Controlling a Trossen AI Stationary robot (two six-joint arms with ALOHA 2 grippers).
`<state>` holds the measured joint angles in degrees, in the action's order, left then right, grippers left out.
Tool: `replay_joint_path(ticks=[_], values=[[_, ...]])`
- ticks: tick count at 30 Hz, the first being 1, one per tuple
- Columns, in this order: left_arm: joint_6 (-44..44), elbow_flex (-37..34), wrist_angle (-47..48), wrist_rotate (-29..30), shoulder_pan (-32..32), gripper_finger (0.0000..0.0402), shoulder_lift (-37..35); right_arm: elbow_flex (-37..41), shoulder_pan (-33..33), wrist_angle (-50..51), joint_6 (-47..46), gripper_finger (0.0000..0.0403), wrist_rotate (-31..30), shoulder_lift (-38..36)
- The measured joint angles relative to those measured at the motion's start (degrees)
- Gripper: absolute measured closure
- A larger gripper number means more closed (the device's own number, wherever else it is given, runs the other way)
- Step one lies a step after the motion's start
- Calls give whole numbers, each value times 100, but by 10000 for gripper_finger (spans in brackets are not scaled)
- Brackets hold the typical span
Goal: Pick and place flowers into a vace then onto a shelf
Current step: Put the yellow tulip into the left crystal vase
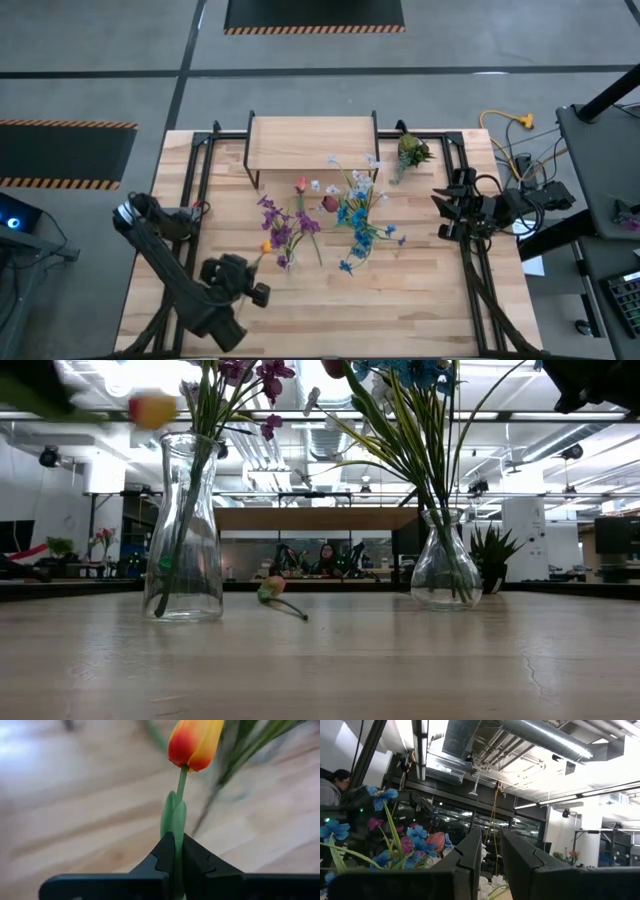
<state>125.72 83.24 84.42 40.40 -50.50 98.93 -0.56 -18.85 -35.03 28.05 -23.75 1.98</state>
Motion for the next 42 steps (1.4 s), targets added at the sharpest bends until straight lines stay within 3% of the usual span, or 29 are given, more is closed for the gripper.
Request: replay_joint_path(ticks=[3,13,22,28,34,40,42], values=[[-302,2,-78,510,-70,401,-165,0,0,-2,-2,339,0,0],[-1756,2,-559,713,-481,402,-452,0,0,2,-2,339,0,0],[-3403,2,-950,3541,-582,401,-452,0,0,0,-2,339,0,0],[-3480,2,-952,4538,-580,401,-452,0,0,0,-2,339,0,0],[-3917,2,-937,4946,-568,401,-453,0,0,-2,-2,339,0,0],[-3981,2,-946,4946,-321,401,-564,0,0,-15,-2,339,0,0],[-3981,2,-963,4680,-271,401,-564,0,0,-31,-2,339,0,0]])
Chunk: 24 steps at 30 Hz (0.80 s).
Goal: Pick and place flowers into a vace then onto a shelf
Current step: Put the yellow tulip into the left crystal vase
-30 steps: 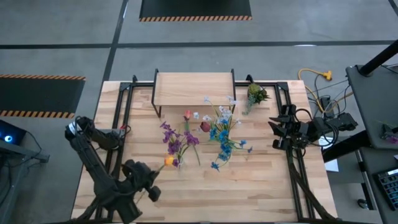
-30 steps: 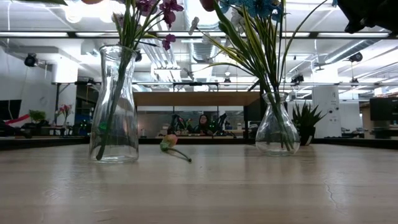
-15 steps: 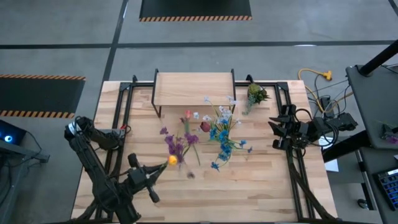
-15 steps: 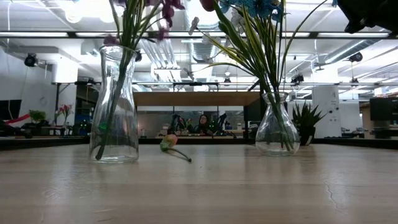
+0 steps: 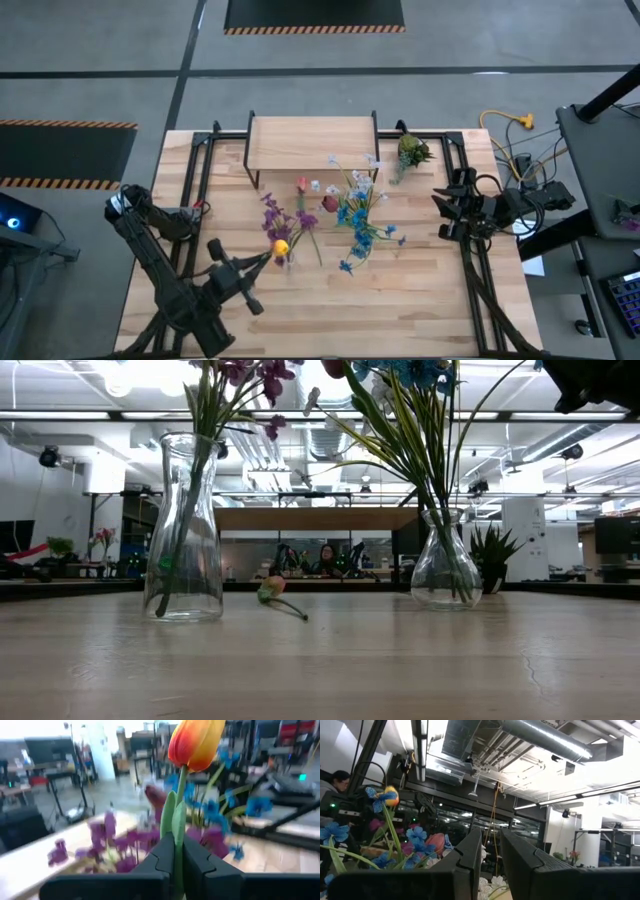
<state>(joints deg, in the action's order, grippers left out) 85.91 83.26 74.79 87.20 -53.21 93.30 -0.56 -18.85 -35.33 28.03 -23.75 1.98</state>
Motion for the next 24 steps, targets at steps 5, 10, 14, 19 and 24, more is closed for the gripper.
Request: replay_joint_path(ticks=[5,10,14,19,24], values=[[236,2,-50,-770,-11,401,-28,0,0,0,-49,339,0,-2],[354,196,-52,-2391,12,401,-212,2,0,-4,-286,339,0,-2],[-309,508,-344,-3070,-16,401,-338,0,0,-8,-273,339,0,-2],[-2289,571,-1938,-3450,49,401,-553,2,0,-45,-262,339,2,-2],[-3314,560,-2778,-4043,238,401,-581,2,0,-90,-262,339,26,-2]])
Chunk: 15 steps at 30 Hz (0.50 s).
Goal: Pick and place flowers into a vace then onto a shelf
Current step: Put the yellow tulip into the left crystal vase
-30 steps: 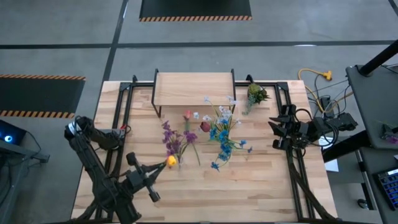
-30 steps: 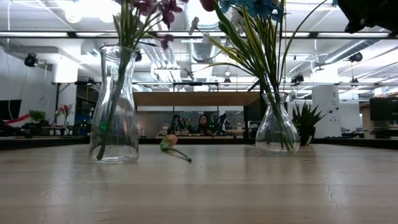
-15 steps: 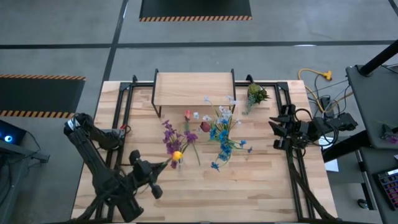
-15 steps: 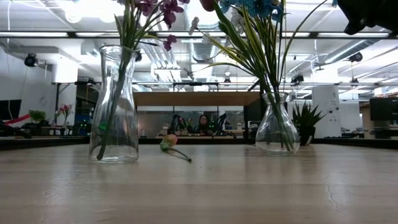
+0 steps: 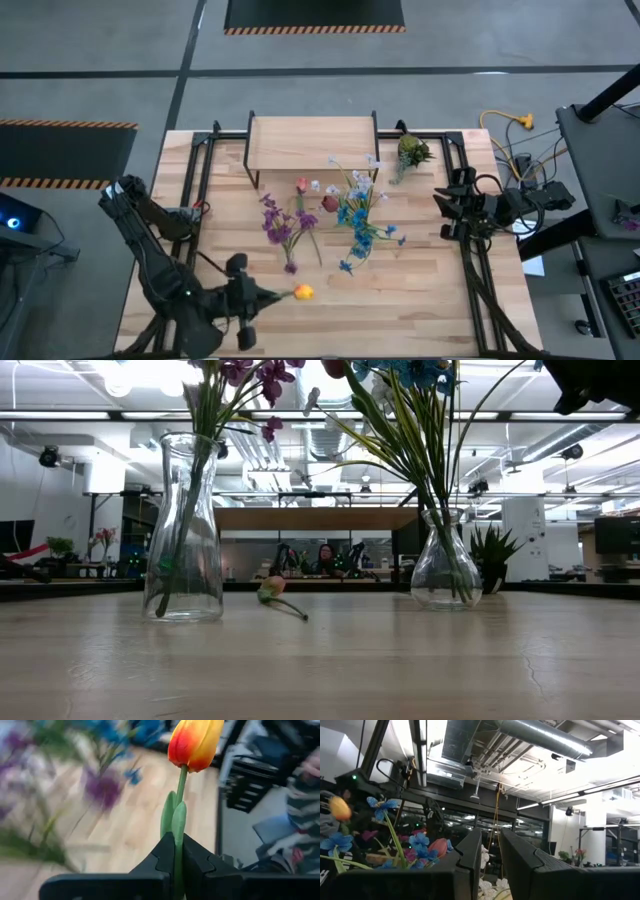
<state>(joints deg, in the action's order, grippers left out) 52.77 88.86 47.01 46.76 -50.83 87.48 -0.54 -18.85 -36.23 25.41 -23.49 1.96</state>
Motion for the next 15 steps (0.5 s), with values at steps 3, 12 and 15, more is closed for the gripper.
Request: replay_joint_path(ticks=[3,12,15], values=[[-1788,-27,-1035,-3,52,401,0,0,0,-7,2,339,0,0],[-5978,-318,-3285,-24,584,401,-131,0,0,-17,-243,339,0,0],[-6056,-505,-3381,-25,1051,401,-242,0,0,-17,-254,339,0,0]])
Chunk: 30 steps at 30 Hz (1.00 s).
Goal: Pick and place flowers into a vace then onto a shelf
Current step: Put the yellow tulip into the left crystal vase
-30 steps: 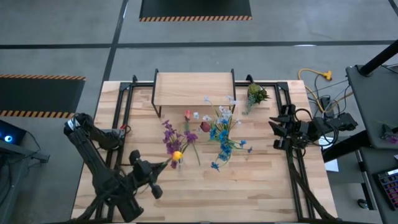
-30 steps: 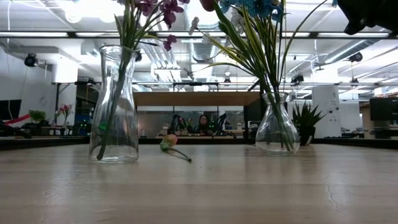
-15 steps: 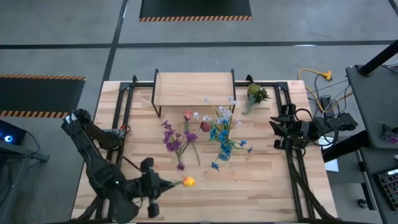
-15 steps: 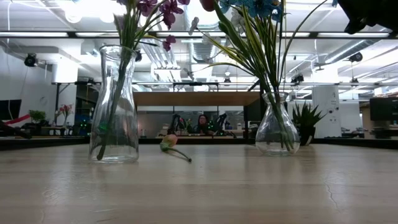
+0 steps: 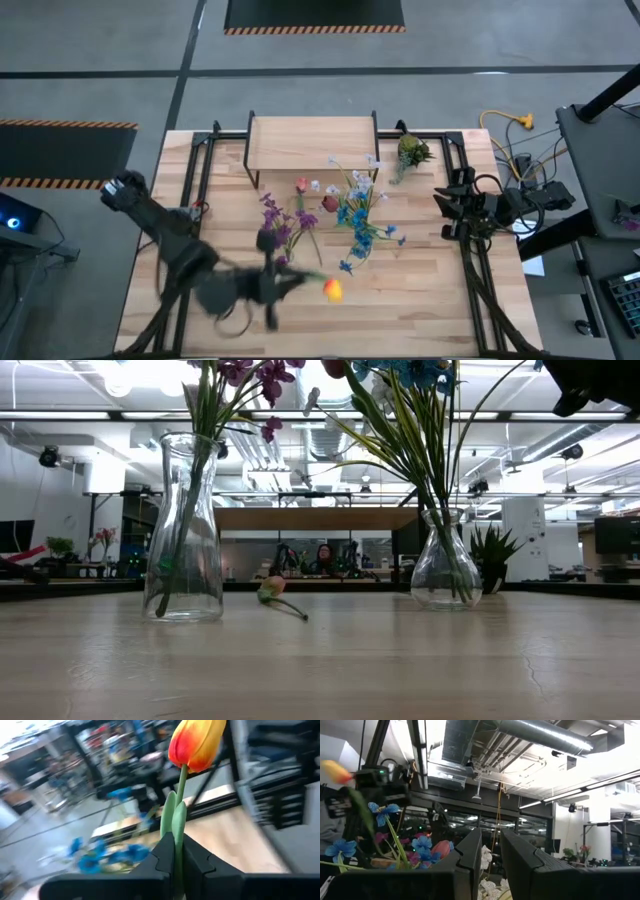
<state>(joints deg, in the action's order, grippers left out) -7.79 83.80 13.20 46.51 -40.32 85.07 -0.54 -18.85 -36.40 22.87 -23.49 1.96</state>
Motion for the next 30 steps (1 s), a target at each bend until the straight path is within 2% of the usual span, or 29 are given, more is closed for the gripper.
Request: replay_joint_path(ticks=[5,8,12,14,20,25,30], values=[[-204,-179,-156,-625,708,401,-269,0,0,2,0,339,0,0],[-542,-159,-277,-948,791,401,-577,0,0,2,-53,339,0,0],[-674,-383,-310,-1063,770,401,-1158,0,0,2,-80,339,0,0],[-703,-839,-504,-1043,775,401,-1511,0,0,2,-81,339,0,0],[-1638,-3097,-2933,-591,785,401,-2898,0,0,7,-348,339,0,0],[-1050,-4551,-3389,-571,785,401,-4493,0,0,7,-387,339,-2,0],[-988,-5638,-4538,-1214,785,401,-5242,0,0,7,-387,339,-2,0]])
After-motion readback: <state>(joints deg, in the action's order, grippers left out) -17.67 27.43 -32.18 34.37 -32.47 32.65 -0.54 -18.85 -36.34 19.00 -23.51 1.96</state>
